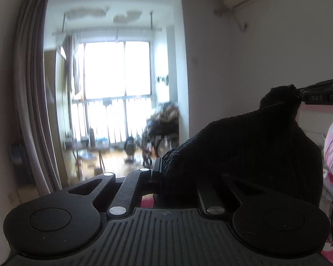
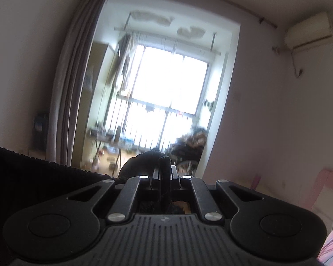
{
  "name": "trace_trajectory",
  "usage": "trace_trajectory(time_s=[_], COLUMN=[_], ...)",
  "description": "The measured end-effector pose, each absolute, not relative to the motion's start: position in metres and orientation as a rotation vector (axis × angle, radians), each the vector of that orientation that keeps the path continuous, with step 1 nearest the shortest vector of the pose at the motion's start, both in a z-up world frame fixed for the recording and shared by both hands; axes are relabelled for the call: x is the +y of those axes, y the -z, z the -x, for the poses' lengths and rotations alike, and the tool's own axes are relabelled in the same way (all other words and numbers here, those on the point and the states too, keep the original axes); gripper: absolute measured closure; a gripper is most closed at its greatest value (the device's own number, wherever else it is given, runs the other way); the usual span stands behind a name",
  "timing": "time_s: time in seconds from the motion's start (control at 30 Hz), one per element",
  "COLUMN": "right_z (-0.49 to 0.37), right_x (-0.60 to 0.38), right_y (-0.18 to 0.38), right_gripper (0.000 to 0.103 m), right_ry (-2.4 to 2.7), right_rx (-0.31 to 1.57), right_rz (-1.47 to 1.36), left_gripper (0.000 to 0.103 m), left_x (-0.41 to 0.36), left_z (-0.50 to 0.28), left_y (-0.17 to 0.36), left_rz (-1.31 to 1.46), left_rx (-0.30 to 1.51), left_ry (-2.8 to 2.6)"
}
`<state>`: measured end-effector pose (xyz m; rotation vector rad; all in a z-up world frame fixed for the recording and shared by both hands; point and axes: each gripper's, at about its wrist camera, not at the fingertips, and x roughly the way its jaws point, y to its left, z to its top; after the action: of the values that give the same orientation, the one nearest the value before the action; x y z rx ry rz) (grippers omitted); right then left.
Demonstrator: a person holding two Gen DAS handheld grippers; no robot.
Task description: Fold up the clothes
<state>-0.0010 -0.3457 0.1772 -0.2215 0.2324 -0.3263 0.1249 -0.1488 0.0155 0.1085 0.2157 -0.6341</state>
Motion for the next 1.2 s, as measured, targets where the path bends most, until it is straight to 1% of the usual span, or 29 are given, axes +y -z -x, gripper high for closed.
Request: trace_trajectory(time_s=[0.17, 0.27, 0.5, 0.57, 0.73, 0.77, 0.8, 0.83, 0.87, 0.9, 0.93, 1.0, 1.07, 1.1, 1.2], right_z=[-0.096, -0.161, -0.288, -0.319, -0.369, -0.376, -0.383, -0.390, -0.397, -0.402, -0.406, -0.407, -0.402, -0.399, -0.378], right_x=[-0.380, -0.402, -0.443, -0.453, -0.474, -0.478, -0.481, -0.485, -0.489, -0.493, -0.496, -0.501, -0.507, -0.512, -0.531], right_y=[-0.099, -0.041, 0.090, 0.120, 0.170, 0.177, 0.185, 0.193, 0.201, 0.208, 0.214, 0.218, 0.216, 0.214, 0.198], right_gripper=[0.096, 0.096, 0.096, 0.096, 0.096, 0.096, 0.095, 0.090, 0.088, 0.074, 0.057, 0.046, 0.041, 0.038, 0.037], right_ry=[0.328, 0.313, 0.279, 0.279, 0.278, 0.273, 0.268, 0.263, 0.256, 0.245, 0.235, 0.227, 0.201, 0.190, 0.166], right_rx=[0.411, 0.534, 0.798, 0.857, 0.952, 0.965, 0.980, 0.999, 1.017, 1.036, 1.052, 1.052, 1.027, 1.011, 0.913], right_rz=[0.203, 0.159, 0.024, -0.006, -0.109, -0.137, -0.167, -0.203, -0.241, -0.283, -0.320, -0.361, -0.409, -0.438, -0.554], left_gripper=[0.097, 0.097, 0.097, 0.097, 0.096, 0.095, 0.092, 0.091, 0.080, 0.067, 0.064, 0.046, 0.036, 0.036, 0.036], left_x=[-0.178, -0.196, -0.229, -0.234, -0.244, -0.247, -0.249, -0.249, -0.249, -0.247, -0.246, -0.242, -0.238, -0.235, -0.227], left_z=[-0.213, -0.269, -0.375, -0.395, -0.408, -0.410, -0.413, -0.414, -0.415, -0.416, -0.416, -0.417, -0.417, -0.418, -0.423], left_y=[0.055, 0.105, 0.182, 0.202, 0.219, 0.224, 0.230, 0.233, 0.236, 0.237, 0.238, 0.236, 0.233, 0.233, 0.232], left_rz=[-0.121, -0.150, -0.246, -0.270, -0.311, -0.321, -0.319, -0.312, -0.304, -0.295, -0.286, -0.269, -0.247, -0.234, -0.169], left_rx=[0.426, 0.543, 0.707, 0.735, 0.804, 0.823, 0.850, 0.876, 0.900, 0.915, 0.928, 0.930, 0.919, 0.912, 0.901], left_ry=[0.598, 0.558, 0.474, 0.452, 0.404, 0.397, 0.401, 0.408, 0.415, 0.419, 0.421, 0.427, 0.422, 0.418, 0.408])
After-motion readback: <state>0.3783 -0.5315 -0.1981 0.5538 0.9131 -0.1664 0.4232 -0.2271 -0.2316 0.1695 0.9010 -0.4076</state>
